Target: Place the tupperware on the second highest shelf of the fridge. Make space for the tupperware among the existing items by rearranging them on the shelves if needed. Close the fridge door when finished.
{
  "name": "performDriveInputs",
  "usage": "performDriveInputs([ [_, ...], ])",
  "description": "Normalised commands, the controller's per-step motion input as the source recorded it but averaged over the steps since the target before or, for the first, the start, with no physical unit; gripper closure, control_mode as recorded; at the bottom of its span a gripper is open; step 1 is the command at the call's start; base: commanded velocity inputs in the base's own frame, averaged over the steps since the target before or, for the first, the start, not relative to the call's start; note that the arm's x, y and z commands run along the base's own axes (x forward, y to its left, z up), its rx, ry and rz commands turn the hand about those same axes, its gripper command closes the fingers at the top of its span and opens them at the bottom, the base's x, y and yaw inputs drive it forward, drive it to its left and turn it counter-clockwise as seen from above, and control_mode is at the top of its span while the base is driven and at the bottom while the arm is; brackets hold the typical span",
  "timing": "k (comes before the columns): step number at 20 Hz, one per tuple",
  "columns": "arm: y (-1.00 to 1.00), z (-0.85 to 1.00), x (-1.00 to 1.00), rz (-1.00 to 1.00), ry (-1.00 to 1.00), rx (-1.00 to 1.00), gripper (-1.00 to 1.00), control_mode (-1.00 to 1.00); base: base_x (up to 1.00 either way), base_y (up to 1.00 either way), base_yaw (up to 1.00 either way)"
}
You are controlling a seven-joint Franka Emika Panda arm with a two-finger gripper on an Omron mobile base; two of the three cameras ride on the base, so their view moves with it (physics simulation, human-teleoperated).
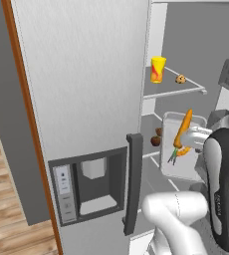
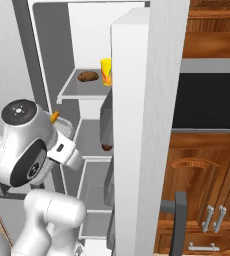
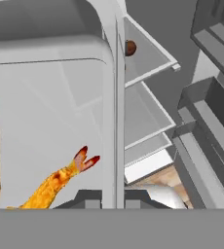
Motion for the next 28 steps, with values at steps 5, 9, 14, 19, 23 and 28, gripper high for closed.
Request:
performDriveInputs([
  [5, 0.01, -0.09, -0.15, -0.58, 0.00, 0.02, 1.00, -1.00, 0.00, 0.00, 0.00],
  [9, -0.01, -0.10, 0.00, -0.55, 0.07, 0.09, 1.00, -1.00, 0.00, 0.00, 0.00],
  [14, -0.28, -0.32, 0.00, -0.30, 0.11, 0.17, 1.00, -1.00, 0.00, 0.00, 0.00],
  [19, -0.17, -0.55, 0.02, -0.02, 0.01, 0.08, 1.00, -1.00, 0.00, 0.00, 0.00],
  [23, 0.00, -0.50, 0.30, 0.00, -0.01, 0.03, 1.00, -1.00, 0.00, 0.00, 0.00],
  [28, -0.05, -0.18, 0.38, -0.01, -0.03, 0.03, 1.00, -1.00, 0.00, 0.00, 0.00],
])
